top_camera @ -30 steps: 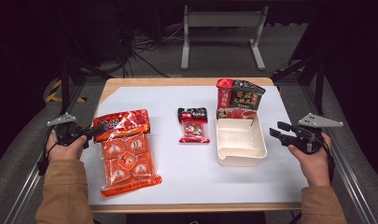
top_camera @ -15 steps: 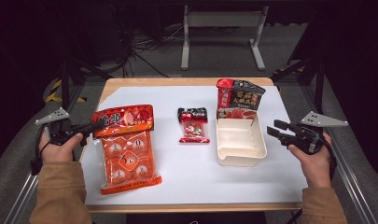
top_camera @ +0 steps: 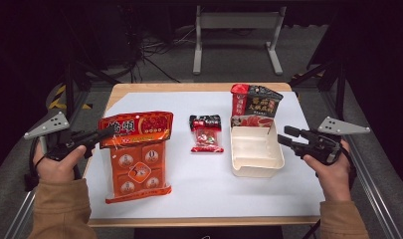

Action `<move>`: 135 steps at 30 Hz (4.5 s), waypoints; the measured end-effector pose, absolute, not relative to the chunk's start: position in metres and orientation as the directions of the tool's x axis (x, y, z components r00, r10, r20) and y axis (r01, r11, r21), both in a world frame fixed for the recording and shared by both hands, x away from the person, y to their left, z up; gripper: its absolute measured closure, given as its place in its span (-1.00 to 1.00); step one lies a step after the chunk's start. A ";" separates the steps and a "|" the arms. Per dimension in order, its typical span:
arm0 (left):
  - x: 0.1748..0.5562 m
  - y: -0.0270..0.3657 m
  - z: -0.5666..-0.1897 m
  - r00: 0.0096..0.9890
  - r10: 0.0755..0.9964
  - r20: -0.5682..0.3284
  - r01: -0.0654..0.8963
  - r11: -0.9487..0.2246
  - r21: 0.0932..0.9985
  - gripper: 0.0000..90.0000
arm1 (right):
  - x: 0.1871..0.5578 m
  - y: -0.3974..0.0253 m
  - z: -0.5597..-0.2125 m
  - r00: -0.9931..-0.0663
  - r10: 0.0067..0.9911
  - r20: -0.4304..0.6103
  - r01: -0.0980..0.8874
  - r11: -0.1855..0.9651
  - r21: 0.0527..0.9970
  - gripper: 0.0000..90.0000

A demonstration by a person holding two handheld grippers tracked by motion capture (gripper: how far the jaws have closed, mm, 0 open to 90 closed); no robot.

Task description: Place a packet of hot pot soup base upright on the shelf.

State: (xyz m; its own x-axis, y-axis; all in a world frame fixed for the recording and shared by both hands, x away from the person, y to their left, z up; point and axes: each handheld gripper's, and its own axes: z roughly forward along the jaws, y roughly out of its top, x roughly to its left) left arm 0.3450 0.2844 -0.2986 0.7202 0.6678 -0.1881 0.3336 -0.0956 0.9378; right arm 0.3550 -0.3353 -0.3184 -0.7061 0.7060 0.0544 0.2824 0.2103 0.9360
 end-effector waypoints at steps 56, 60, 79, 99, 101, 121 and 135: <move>0.312 0.192 -0.270 0.892 0.452 -0.011 0.066 -0.106 0.992 1.00 | 0.382 -0.175 -0.279 -0.923 0.385 -0.010 0.115 0.300 0.947 -0.11; 0.311 0.187 -0.270 0.902 0.432 -0.014 0.062 -0.097 0.993 1.00 | 0.381 -0.168 -0.282 -0.938 0.348 0.000 0.110 0.297 0.948 -0.11; 0.312 0.184 -0.272 0.906 0.424 -0.006 0.046 -0.084 0.995 1.00 | 0.376 -0.152 -0.289 -0.983 0.182 -0.015 0.042 0.304 0.952 0.85; 0.320 0.188 -0.279 0.907 0.420 -0.035 0.052 -0.028 0.998 0.98 | 0.362 -0.157 -0.268 -0.980 0.191 -0.053 0.004 0.289 0.957 1.00; 0.320 0.188 -0.279 0.906 0.421 -0.035 0.050 -0.025 0.998 0.97 | 0.361 -0.157 -0.265 -0.980 0.190 -0.051 0.005 0.285 0.958 1.00; 0.337 0.193 -0.289 0.877 0.479 -0.041 0.085 -0.071 0.994 0.04 | 0.354 -0.171 -0.229 -0.963 0.250 -0.104 -0.020 0.314 0.949 1.00; 0.350 0.200 -0.303 0.843 0.533 -0.066 0.150 -0.117 0.982 -0.29 | 0.359 -0.194 -0.197 -0.934 0.321 -0.158 -0.042 0.340 0.940 1.00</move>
State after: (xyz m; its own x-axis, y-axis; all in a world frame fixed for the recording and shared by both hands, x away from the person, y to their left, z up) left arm 0.3503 0.1998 -0.3029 0.8433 0.5335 -0.0656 0.1501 -0.1166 0.9818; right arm 0.3593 -0.1939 -0.1966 -0.9337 0.3215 -0.1575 -0.0416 0.3395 0.9397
